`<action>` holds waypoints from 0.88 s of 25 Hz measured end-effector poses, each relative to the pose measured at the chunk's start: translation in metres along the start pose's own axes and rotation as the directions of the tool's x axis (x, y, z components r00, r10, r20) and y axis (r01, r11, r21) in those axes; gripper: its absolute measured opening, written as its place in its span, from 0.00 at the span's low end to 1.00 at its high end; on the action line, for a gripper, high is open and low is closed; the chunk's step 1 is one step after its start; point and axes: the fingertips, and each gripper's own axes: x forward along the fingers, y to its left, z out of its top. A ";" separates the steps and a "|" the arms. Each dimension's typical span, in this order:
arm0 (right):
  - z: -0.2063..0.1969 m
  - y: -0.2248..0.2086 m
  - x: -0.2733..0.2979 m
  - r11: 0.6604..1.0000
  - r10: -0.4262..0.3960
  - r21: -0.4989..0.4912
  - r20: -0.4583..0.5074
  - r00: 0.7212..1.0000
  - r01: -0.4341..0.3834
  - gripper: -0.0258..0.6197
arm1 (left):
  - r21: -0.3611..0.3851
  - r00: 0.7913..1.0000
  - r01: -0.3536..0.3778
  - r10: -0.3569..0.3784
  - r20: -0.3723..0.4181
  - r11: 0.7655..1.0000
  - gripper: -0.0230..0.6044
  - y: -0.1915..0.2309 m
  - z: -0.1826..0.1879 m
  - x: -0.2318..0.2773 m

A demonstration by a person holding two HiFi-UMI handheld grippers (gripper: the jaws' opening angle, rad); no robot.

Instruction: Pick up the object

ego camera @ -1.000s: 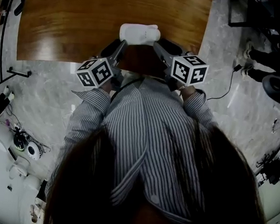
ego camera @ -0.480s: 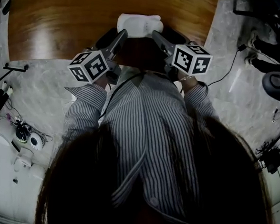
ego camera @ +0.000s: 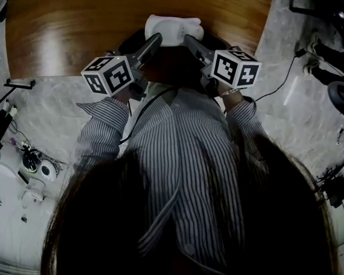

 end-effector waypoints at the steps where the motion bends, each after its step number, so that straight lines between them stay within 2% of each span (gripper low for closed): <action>1: 0.000 0.000 0.001 1.000 -0.002 0.002 0.000 1.000 0.002 0.44 | -0.007 1.000 0.005 -0.005 -0.007 1.000 0.45 0.000 0.000 0.002; 12: 0.004 0.003 0.003 1.000 -0.007 0.015 0.002 1.000 0.007 0.44 | -0.036 0.999 0.050 -0.049 0.012 0.998 0.50 0.000 0.004 0.006; 22: 0.005 0.000 0.002 1.000 -0.005 0.026 -0.011 1.000 0.005 0.44 | -0.039 0.999 0.043 -0.042 0.012 0.998 0.48 -0.002 0.006 0.008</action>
